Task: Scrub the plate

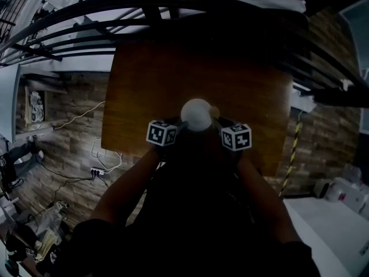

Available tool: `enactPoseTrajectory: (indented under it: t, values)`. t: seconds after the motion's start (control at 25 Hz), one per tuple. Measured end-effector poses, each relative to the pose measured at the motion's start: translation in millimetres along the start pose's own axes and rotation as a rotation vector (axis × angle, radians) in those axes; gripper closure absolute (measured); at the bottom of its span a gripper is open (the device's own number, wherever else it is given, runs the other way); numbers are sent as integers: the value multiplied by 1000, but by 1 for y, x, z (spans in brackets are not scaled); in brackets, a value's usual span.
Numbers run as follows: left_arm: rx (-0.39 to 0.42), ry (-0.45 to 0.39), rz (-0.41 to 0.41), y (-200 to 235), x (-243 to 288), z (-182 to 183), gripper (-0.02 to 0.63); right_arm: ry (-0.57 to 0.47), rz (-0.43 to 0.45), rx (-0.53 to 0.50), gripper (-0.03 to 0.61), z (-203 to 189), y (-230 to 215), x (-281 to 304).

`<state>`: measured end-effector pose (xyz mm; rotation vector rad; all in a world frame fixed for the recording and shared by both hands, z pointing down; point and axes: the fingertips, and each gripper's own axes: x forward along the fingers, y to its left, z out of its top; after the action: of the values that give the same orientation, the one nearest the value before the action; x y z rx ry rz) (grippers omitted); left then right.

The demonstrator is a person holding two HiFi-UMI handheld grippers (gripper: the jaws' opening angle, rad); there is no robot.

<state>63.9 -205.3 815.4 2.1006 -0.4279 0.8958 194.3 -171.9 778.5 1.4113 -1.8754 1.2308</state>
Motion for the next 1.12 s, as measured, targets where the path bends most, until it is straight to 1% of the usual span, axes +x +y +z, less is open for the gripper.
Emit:
enactPoseTrajectory:
  t: [0.16,0.32,0.44,0.56,0.68,0.92,1.12]
  values:
    - [-29,32,2,14,14,-16,417,62,8,14,528,-13,-3,19]
    - [-95,50,-3,20,23,-21,416,86,-14,25,528,-19,-17,25]
    - [-101,61,11,22,25,-20,416,104,-17,26,528,-24,-21,29]
    - [-125,73,-4,17,28,-20,416,119,-15,22,528,-28,-21,34]
    - [-133,78,-11,11,34,-20,416,136,-13,4,528,-31,-25,37]
    - [-166,87,-4,15,37,-22,416,173,-6,-24,528,-34,-23,46]
    - [-199,68,-10,12,40,-20,417,188,-2,-37,528,-39,-25,48]
